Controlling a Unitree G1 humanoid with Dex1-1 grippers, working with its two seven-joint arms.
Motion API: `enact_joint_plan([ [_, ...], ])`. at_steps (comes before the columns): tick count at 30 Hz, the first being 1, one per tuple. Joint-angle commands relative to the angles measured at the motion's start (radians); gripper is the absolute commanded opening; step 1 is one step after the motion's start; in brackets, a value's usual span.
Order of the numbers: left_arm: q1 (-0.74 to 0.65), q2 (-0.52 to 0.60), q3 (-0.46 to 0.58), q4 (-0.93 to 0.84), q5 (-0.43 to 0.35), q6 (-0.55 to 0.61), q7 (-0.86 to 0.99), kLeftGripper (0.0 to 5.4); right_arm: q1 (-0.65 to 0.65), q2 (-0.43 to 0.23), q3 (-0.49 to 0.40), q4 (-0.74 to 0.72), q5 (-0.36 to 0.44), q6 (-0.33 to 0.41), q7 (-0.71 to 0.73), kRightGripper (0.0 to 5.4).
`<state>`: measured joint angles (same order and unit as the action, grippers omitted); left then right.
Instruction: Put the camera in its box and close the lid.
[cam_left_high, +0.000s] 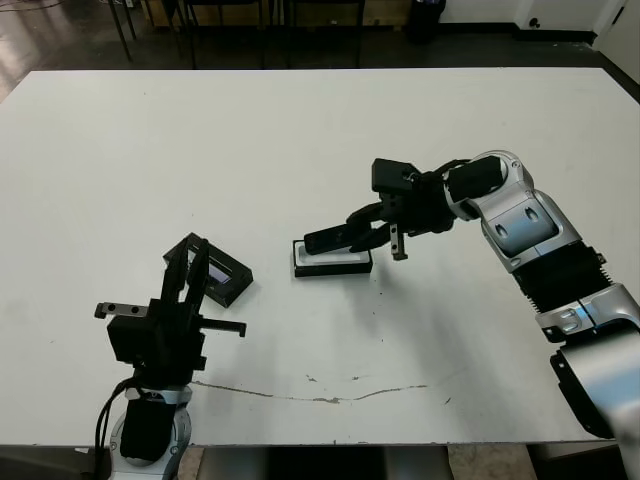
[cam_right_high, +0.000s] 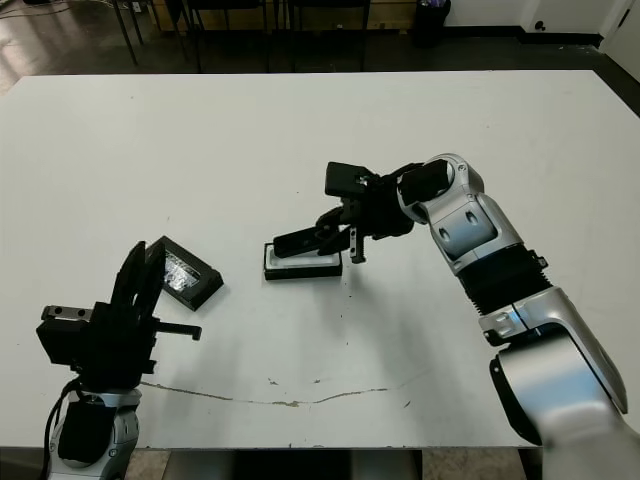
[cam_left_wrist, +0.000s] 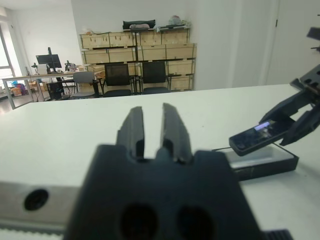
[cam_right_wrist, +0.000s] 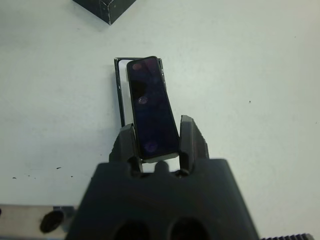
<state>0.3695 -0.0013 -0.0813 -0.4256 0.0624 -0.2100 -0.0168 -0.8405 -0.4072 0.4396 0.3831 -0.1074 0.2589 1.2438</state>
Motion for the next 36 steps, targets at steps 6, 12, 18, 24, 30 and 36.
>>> enact_joint_plan([
  [6, 0.024, 0.0, -0.002, 0.016, -0.007, 0.007, 0.003, 0.0, 0.007, 0.001, 0.019, 0.007, -0.03, 0.026, -0.024, 0.1],
  [12, 0.025, -0.004, -0.002, 0.014, -0.005, 0.015, 0.006, 0.0, 0.014, 0.001, 0.033, 0.008, -0.049, 0.015, -0.035, 0.1],
  [18, 0.024, -0.003, -0.003, 0.016, -0.009, 0.013, 0.004, 0.0, 0.031, -0.004, 0.047, -0.018, -0.069, 0.003, -0.046, 0.1],
  [24, 0.022, 0.0, -0.003, 0.018, -0.003, 0.007, 0.004, 0.0, 0.035, -0.005, 0.053, -0.042, -0.071, 0.021, -0.042, 0.1],
  [30, 0.021, -0.003, -0.005, 0.02, -0.008, 0.006, 0.003, 0.0, 0.031, -0.004, 0.052, -0.033, -0.058, 0.021, -0.025, 0.1],
  [36, 0.025, -0.006, -0.008, 0.015, -0.013, 0.015, 0.004, 0.0, 0.025, -0.006, 0.053, -0.029, -0.06, 0.02, -0.021, 0.1],
])
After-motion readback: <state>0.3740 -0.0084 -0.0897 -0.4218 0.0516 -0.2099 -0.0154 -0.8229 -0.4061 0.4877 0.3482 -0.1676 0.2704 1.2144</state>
